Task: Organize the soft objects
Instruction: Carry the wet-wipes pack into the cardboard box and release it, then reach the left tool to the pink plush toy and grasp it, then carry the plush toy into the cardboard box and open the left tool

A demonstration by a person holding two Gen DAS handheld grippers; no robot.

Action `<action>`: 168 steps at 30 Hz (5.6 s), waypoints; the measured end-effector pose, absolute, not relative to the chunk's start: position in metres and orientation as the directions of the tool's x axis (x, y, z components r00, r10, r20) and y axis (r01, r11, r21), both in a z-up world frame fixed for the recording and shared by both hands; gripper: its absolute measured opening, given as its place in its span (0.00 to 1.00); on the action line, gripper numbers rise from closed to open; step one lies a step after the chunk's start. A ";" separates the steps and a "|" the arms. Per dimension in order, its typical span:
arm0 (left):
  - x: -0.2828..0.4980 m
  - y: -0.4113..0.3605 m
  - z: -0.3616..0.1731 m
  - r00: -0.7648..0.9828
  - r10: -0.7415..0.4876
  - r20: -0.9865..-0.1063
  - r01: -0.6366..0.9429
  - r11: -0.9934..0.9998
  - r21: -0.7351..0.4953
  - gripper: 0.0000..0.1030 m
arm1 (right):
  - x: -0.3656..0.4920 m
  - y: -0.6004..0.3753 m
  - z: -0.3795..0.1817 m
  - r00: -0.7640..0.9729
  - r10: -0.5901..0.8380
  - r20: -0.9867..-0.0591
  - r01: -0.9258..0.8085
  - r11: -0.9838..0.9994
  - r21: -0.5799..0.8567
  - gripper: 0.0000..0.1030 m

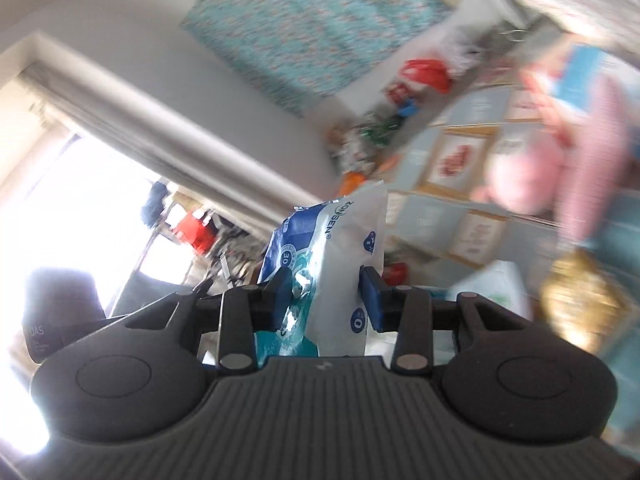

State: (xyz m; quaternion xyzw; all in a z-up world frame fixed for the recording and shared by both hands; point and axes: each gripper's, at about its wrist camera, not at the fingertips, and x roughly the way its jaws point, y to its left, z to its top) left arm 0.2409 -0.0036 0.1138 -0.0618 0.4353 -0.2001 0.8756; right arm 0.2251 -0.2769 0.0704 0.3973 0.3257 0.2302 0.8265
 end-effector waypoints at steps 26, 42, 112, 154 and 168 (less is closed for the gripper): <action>0.362 0.200 0.002 0.482 -0.199 -0.854 -0.183 0.930 -0.320 0.42 | 0.372 -0.097 0.036 0.474 0.715 -0.514 -0.154 0.642 0.751 0.42; 0.335 0.186 0.014 0.506 -0.159 -0.848 -0.254 0.912 -0.322 0.87 | 0.296 -0.197 0.063 0.573 0.676 -0.464 -0.209 0.667 0.715 0.48; 0.387 -0.147 -0.002 0.357 -0.336 -0.872 0.149 0.942 -0.301 0.73 | 0.403 -0.371 0.018 0.419 0.610 -0.673 0.039 0.729 0.684 0.72; 0.305 0.202 0.032 0.526 0.167 -0.834 -0.230 0.972 0.050 0.73 | 0.437 0.083 0.039 0.147 0.857 -0.494 -0.153 0.514 0.844 0.74; 0.333 0.179 0.001 0.523 0.282 -0.804 -0.105 0.958 0.268 0.72 | 0.459 0.079 -0.002 0.148 0.868 -0.473 -0.100 0.489 0.866 0.73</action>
